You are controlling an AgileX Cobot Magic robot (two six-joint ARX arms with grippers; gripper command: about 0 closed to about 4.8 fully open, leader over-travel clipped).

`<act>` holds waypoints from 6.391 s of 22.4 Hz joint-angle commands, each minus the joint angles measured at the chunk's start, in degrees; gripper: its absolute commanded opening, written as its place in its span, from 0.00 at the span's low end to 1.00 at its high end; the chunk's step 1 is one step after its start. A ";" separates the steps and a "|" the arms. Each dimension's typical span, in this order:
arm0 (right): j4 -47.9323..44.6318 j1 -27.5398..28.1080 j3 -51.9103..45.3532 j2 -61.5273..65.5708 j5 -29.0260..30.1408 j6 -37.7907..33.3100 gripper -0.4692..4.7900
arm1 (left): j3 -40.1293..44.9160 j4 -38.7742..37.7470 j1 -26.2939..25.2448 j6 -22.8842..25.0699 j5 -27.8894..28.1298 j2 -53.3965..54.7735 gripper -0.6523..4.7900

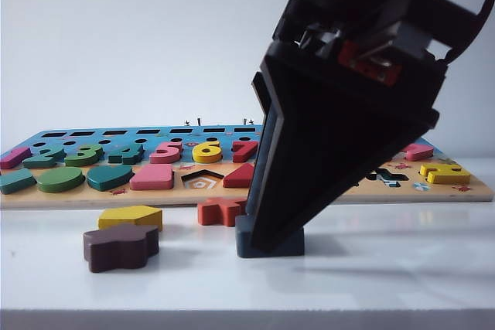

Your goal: Insert the cube into the slot.

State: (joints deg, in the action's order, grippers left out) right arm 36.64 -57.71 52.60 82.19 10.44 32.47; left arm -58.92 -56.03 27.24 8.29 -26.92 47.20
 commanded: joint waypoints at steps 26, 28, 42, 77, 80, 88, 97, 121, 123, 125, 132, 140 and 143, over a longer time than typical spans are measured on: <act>-0.42 0.04 0.13 0.72 -1.68 0.61 0.50 | -0.15 0.48 0.07 0.26 -0.48 0.04 0.15; -0.42 0.04 0.13 0.72 -1.70 0.61 0.49 | -0.15 0.48 0.07 0.24 -0.48 0.04 0.15; -0.44 0.07 0.28 -0.20 -3.17 0.59 0.36 | -0.15 0.48 0.07 0.26 -0.48 0.04 0.15; -0.44 15.76 4.81 -9.86 -8.94 18.75 0.32 | -0.15 1.81 0.07 0.22 -0.48 0.02 0.15; -0.92 16.35 4.81 -8.50 -8.92 18.69 0.32 | -0.15 2.60 0.07 0.15 -0.50 0.02 0.15; -1.27 17.33 4.79 -5.75 -8.87 18.67 0.32 | -0.15 2.60 0.07 0.11 -0.48 0.02 0.15; -1.86 17.81 4.76 -2.64 -8.70 18.69 0.32 | -0.15 2.60 0.07 0.13 -0.48 0.04 0.15; -3.13 18.73 3.34 -0.98 -8.94 19.10 0.31 | -0.15 2.60 0.07 0.13 -0.48 0.04 0.15; -3.34 18.73 2.86 -0.94 -8.92 19.17 0.31 | -0.15 2.60 0.07 0.13 -0.48 0.04 0.15; -3.41 18.73 2.78 -0.81 -8.92 19.21 0.31 | -0.15 2.62 0.07 0.13 -0.48 0.04 0.15; -3.85 18.73 2.75 -0.59 -8.92 19.21 0.31 | -0.15 2.62 0.07 0.13 -0.48 0.04 0.15; -3.89 18.71 2.75 -0.35 -8.92 19.19 0.31 | -0.15 2.64 0.07 0.15 -0.48 0.04 0.15; -3.87 18.71 2.75 -0.35 -8.92 19.19 0.31 | -0.15 2.64 0.07 0.15 -0.48 0.04 0.15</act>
State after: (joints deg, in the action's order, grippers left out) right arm 33.41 -38.96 55.37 82.00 1.48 51.48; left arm -58.92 -54.24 27.24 8.29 -26.92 47.20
